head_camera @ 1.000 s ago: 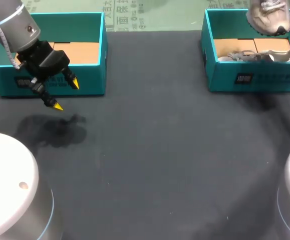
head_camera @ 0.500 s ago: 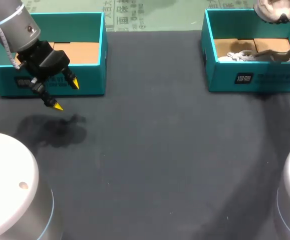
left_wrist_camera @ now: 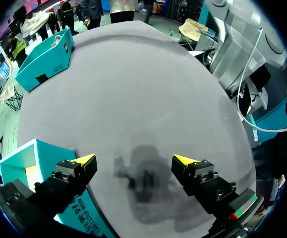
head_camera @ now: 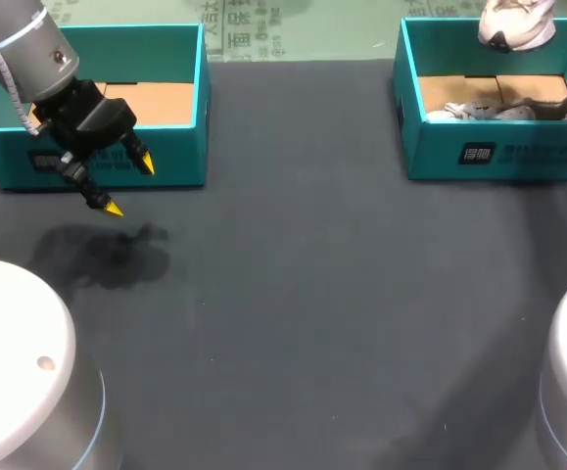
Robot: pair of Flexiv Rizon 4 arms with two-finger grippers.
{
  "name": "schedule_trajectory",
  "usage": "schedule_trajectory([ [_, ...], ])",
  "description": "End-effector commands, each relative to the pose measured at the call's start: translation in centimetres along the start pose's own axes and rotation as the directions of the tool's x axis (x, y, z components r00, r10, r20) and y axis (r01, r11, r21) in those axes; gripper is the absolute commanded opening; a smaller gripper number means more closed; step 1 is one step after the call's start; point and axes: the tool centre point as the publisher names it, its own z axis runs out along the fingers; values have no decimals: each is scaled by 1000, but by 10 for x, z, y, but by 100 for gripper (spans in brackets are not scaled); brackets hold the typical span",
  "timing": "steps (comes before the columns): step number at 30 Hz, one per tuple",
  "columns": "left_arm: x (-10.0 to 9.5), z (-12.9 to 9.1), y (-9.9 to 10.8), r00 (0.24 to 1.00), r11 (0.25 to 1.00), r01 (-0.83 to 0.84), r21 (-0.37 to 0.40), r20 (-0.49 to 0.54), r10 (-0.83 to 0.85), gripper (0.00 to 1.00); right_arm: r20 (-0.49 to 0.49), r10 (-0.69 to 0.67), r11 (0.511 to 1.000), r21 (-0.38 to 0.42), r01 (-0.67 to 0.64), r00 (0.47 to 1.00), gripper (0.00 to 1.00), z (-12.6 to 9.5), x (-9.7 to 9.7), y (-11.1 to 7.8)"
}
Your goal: Take the shoe out of the shoebox, open the shoe tongue, remove and reinsert the insole, then place the shoe into the shoebox
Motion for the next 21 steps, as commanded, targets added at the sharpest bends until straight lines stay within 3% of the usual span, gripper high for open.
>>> schedule_trajectory([
  [1,1,0,0,1000,1000,0,-3,2,0,100,67,279,954,93,-284,958,0,-7,14,-14],
  [12,1,0,0,1000,1000,0,-3,2,0,100,67,279,954,93,-284,958,0,-7,14,-14],
  [13,1,0,0,1000,1000,0,-3,2,0,100,24,320,944,71,-321,947,0,-4,12,-19],
  [21,1,0,0,1000,1000,0,-3,2,0,100,14,649,756,103,-646,761,0,24,11,-68],
])
